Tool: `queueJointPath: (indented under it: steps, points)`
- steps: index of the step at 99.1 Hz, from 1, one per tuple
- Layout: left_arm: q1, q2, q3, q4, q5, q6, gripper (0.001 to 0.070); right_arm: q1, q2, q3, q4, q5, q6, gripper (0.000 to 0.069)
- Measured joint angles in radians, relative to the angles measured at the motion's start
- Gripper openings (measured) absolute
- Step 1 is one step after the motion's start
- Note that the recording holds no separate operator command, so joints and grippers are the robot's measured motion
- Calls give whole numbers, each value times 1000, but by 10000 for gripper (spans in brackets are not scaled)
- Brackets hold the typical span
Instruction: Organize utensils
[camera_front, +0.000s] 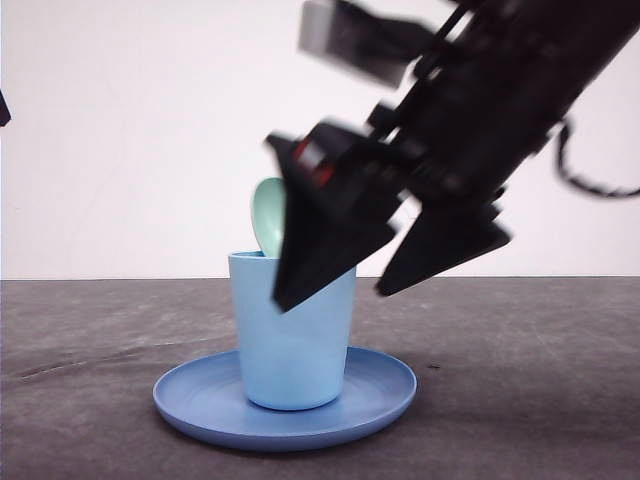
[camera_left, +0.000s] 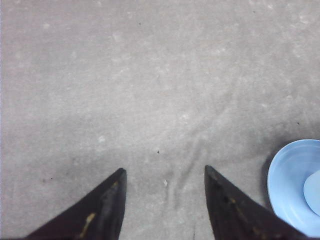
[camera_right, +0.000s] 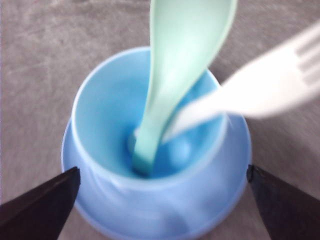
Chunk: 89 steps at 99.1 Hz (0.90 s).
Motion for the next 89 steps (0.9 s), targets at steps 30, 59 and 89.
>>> queueJointPath:
  steps: [30,59,89]
  points:
    - [0,0,0,-3,0,0,295,-222,-277,19,-278,4,11,679]
    - [0,0,0,-27,0,0,295,-576,-432,98,-499,0,18,679]
    - [0,0,0,-27,0,0,295,-747,-433,98,-613,-31,18,679]
